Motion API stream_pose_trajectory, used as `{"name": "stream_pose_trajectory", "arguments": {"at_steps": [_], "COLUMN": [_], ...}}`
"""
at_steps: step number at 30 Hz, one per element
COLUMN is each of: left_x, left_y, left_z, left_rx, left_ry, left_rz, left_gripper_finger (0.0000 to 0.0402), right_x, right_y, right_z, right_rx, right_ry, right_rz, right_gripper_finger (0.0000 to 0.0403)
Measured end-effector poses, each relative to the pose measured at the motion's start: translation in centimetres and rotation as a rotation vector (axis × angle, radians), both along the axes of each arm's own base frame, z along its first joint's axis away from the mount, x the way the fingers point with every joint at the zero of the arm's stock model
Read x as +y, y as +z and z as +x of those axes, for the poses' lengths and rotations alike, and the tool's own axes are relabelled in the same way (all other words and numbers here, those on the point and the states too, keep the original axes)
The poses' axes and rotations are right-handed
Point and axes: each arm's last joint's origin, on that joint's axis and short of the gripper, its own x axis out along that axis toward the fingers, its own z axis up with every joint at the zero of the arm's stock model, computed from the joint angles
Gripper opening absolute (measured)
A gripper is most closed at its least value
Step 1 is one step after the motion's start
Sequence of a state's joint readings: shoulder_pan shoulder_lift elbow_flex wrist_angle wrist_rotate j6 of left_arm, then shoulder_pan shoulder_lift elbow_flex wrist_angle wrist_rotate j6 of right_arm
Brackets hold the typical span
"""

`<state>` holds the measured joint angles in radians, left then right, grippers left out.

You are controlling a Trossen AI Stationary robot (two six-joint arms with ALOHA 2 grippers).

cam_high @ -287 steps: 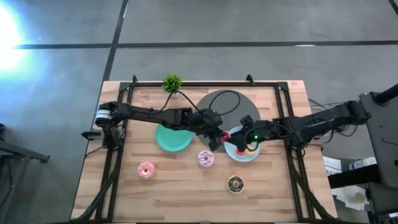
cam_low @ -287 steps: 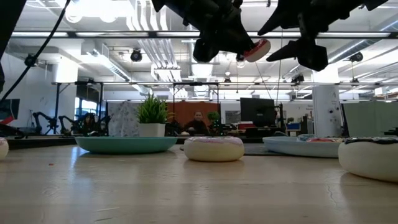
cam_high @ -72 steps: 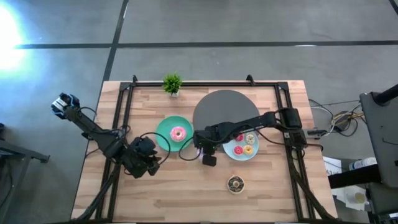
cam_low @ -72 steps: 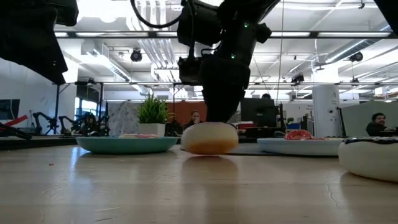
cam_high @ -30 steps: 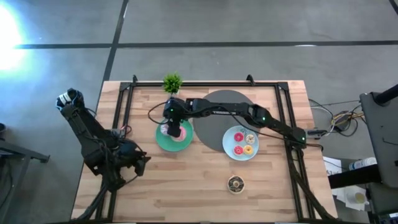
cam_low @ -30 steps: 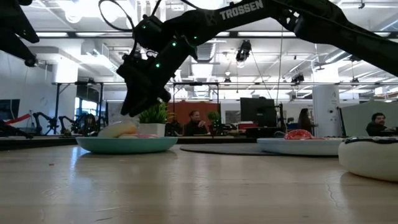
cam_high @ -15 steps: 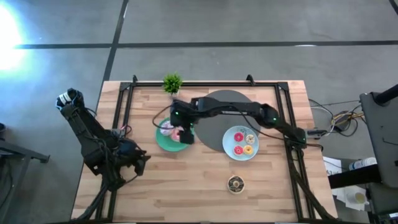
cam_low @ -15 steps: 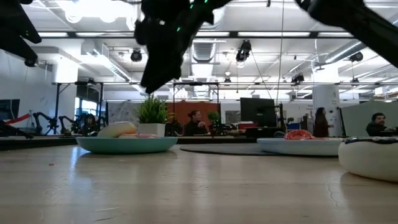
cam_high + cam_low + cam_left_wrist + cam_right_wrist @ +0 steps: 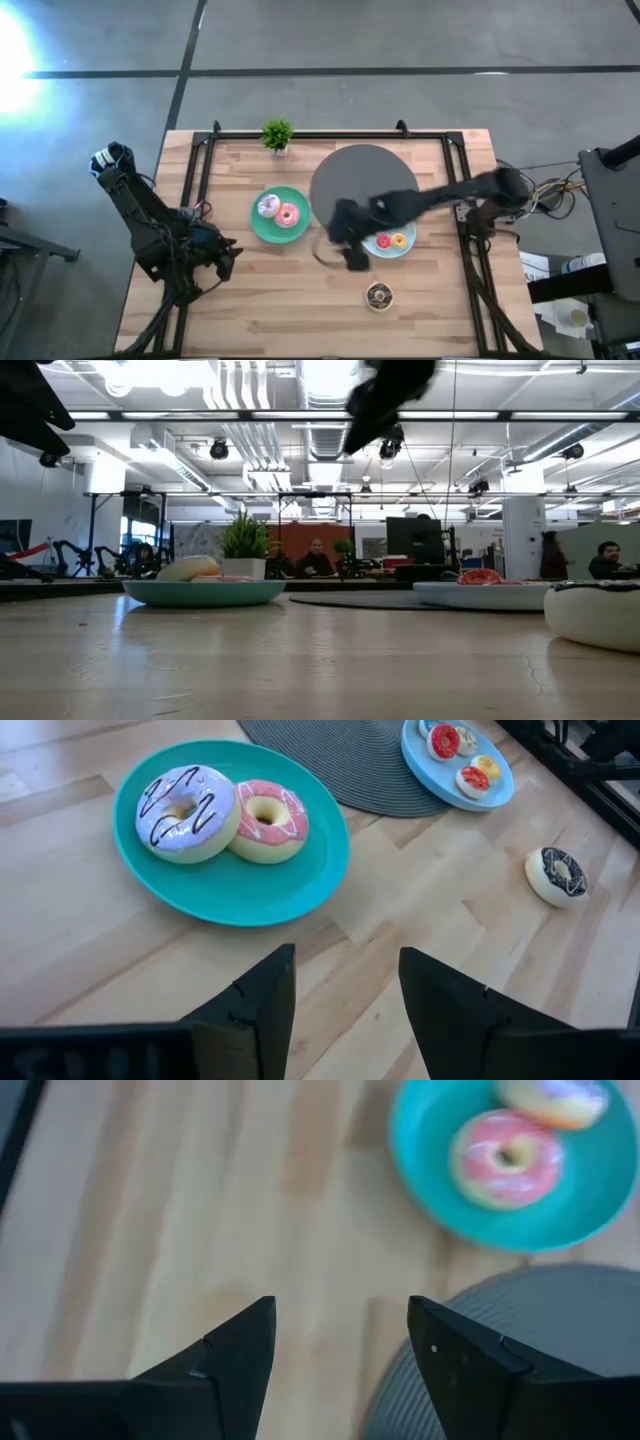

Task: Pick & Place donuts
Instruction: Put the large black donut on the green plate

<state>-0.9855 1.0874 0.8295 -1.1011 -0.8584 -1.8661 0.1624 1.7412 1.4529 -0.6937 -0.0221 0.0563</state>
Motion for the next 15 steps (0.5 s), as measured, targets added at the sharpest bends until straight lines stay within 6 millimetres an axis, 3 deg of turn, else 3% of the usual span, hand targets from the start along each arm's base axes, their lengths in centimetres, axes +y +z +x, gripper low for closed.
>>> {"name": "stream_pose_trajectory", "arguments": {"at_steps": [4, 10, 15], "left_x": [0.0, 0.0, 0.0], "left_y": [0.0, 0.0, 0.0], "left_z": [0.0, 0.0, 0.0], "left_rx": [0.003, 0.007, 0.013], "left_ry": [-0.006, -0.007, -0.008], "left_rz": [0.008, 0.008, 0.001], "left_gripper_finger": [0.0153, 0.0153, 0.0153], "right_x": [4.0, 9.1, 10.6], "right_y": [-1.3, -4.2, -5.6], "right_z": [-3.8, -7.8, -9.4], "right_rx": [0.048, 0.139, 0.179], "right_ry": [0.132, 0.305, 0.080], "right_rz": [-0.039, -0.074, -0.056], "right_gripper_finger": [0.0219, 0.0219, 0.0219]}}
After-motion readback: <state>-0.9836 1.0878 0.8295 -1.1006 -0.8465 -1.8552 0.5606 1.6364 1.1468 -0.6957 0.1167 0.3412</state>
